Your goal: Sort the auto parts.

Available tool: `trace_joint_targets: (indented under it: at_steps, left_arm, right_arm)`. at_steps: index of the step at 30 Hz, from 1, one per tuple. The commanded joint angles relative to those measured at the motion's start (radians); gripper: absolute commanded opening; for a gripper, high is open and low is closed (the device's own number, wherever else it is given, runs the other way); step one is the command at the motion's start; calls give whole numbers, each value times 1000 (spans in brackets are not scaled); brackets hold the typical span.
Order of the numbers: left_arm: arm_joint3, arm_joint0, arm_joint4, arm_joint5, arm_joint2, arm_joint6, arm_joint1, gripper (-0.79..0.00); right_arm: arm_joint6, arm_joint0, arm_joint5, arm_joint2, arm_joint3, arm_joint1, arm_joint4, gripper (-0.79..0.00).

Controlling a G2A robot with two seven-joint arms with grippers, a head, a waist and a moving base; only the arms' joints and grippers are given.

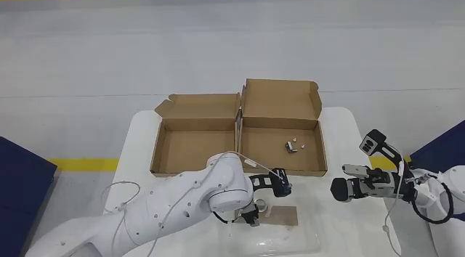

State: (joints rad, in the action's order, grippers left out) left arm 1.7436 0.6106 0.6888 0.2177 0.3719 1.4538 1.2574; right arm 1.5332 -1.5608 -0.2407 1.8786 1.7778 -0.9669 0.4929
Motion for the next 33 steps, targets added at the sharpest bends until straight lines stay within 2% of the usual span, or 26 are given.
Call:
trace_joint_targets:
  at_steps: [1, 5, 8, 13, 16, 21, 25, 26, 28, 29, 33]
  left_arm:
    - [0, 0, 0, 0, 0, 0, 0, 0]
    - [0, 0, 0, 0, 0, 0, 0, 0]
    - [-9, 21, 18, 17, -14, -54, 5, 0]
    - [-77, -5, 7, 47, -51, -100, 48, 0]
    - [-113, -28, 20, 39, -73, -84, 72, 0]
    - [-113, -28, 20, 39, -73, -84, 72, 0]
    - [-116, -1, 49, 50, -79, -115, 69, 0]
    - [-113, 5, 52, 51, -80, -113, 69, -89]
    - [-112, 13, 58, 55, -84, -108, 70, -416]
    - [-109, 18, 65, 52, -87, -105, 71, -440]
    - [-105, 32, 67, 56, -94, -97, 77, -446]
  right_arm:
    - [0, 0, 0, 0, 0, 0, 0, 0]
    - [0, 0, 0, 0, 0, 0, 0, 0]
    - [0, 0, 0, 0, 0, 0, 0, 0]
    - [0, 0, 0, 0, 0, 0, 0, 0]
    - [0, 0, 0, 0, 0, 0, 0, 0]
    - [0, 0, 0, 0, 0, 0, 0, 0]
    - [0, 0, 0, 0, 0, 0, 0, 0]
    - [0, 0, 0, 0, 0, 0, 0, 0]
    - [0, 0, 0, 0, 0, 0, 0, 0]
    - [0, 0, 0, 0, 0, 0, 0, 0]
    - [0, 0, 0, 0, 0, 0, 0, 0]
